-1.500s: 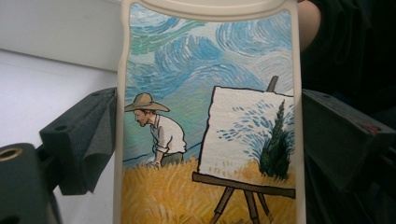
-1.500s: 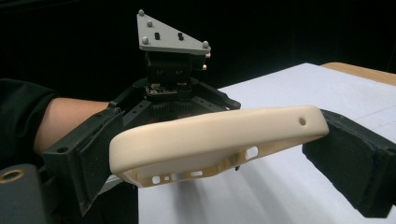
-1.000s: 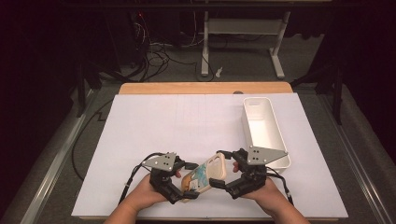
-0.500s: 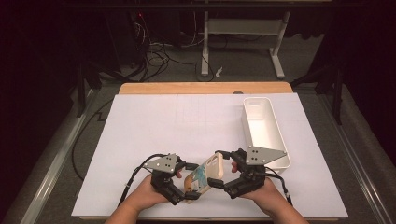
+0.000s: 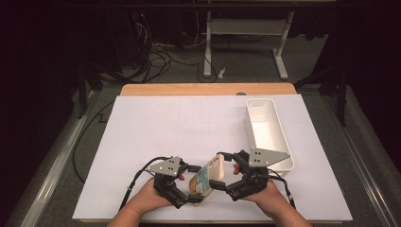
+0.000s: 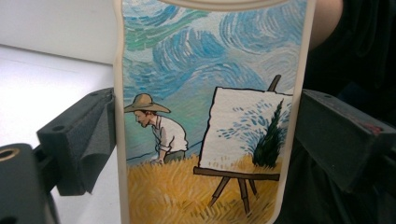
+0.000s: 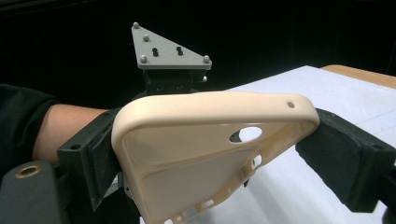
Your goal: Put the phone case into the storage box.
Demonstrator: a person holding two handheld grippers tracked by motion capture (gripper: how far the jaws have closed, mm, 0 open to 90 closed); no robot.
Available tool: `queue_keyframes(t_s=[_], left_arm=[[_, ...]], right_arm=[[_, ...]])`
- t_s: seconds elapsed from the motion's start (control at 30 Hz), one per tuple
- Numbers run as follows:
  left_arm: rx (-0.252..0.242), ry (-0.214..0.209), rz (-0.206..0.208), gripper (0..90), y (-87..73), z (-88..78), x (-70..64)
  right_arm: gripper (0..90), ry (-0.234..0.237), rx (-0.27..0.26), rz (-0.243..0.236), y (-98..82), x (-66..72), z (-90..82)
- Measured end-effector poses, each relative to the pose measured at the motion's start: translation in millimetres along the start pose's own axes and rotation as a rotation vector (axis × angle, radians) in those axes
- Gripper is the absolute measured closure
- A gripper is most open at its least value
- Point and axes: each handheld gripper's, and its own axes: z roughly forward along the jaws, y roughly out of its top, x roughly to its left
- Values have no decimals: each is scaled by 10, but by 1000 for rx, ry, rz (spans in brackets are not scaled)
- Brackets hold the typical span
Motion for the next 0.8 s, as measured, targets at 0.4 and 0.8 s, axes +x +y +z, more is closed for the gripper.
queue_keyframes(t_s=[0.4, 0.8], left_arm=[[-14, 79, -21, 1, -6, -42, 11], [-42, 195, -28, 4, -67, -207, 51]], right_arm=[[118, -14, -14, -5, 21, -5, -39], [117, -43, -8, -21, 25, -14, -70]])
